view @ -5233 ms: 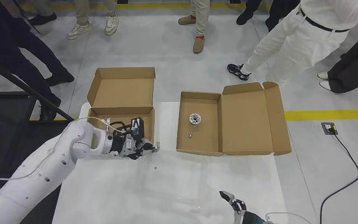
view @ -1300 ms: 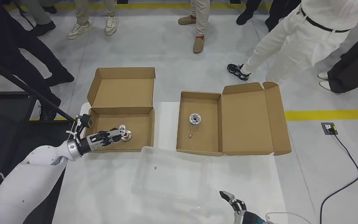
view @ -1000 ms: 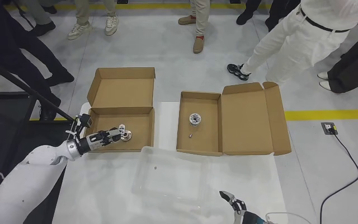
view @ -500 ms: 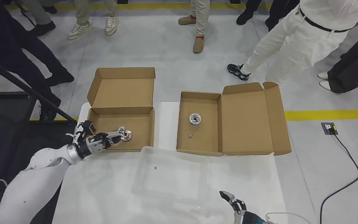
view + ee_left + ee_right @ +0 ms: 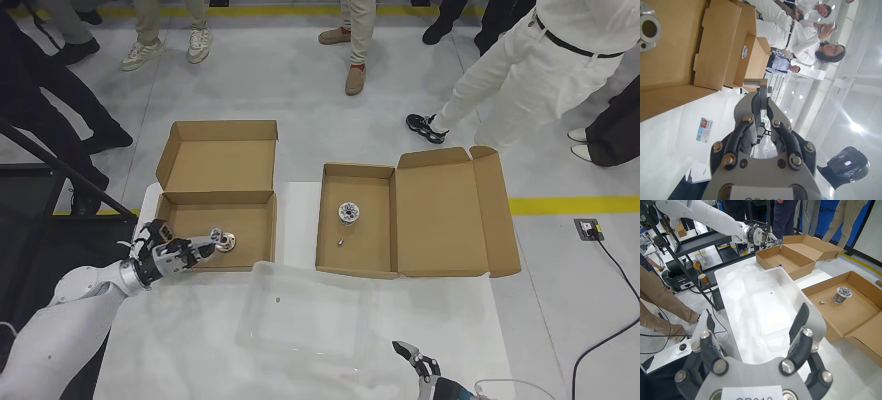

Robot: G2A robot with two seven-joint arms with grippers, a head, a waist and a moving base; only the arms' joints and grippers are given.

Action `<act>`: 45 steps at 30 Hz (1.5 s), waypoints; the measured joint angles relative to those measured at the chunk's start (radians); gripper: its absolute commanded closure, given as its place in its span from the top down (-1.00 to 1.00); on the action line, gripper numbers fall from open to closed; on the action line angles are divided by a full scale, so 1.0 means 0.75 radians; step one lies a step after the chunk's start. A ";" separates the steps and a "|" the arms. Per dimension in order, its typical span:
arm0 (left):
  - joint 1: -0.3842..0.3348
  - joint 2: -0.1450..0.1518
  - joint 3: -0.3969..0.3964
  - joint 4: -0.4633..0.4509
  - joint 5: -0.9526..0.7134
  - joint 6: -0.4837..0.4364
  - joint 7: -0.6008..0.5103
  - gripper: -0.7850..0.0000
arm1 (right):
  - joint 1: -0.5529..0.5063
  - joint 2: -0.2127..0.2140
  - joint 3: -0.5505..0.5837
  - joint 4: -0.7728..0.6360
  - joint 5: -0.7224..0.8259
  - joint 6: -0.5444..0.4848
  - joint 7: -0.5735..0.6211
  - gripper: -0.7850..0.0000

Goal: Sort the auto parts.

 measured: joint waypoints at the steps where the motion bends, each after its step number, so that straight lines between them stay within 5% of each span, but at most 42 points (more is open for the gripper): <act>1: 0.005 0.004 -0.005 -0.020 0.042 -0.003 0.050 -1.00 | 0.000 0.000 0.000 0.000 0.000 0.000 0.000 1.00; 16: -0.032 0.081 -0.033 -0.253 0.764 0.096 0.445 -1.00 | 0.000 0.000 0.000 0.000 0.000 0.000 0.000 1.00; 29: -0.017 0.080 -0.031 -0.299 0.917 0.126 0.562 -1.00 | 0.000 0.000 0.000 0.000 0.000 0.000 0.000 1.00; 36: -0.023 0.056 -0.052 -0.287 0.884 0.125 0.476 -1.00 | 0.000 0.000 0.000 0.000 0.000 0.000 0.000 1.00; 45: -0.075 0.004 -0.067 -0.131 0.745 0.164 0.215 -1.00 | 0.000 0.000 0.000 0.000 0.000 0.000 0.000 1.00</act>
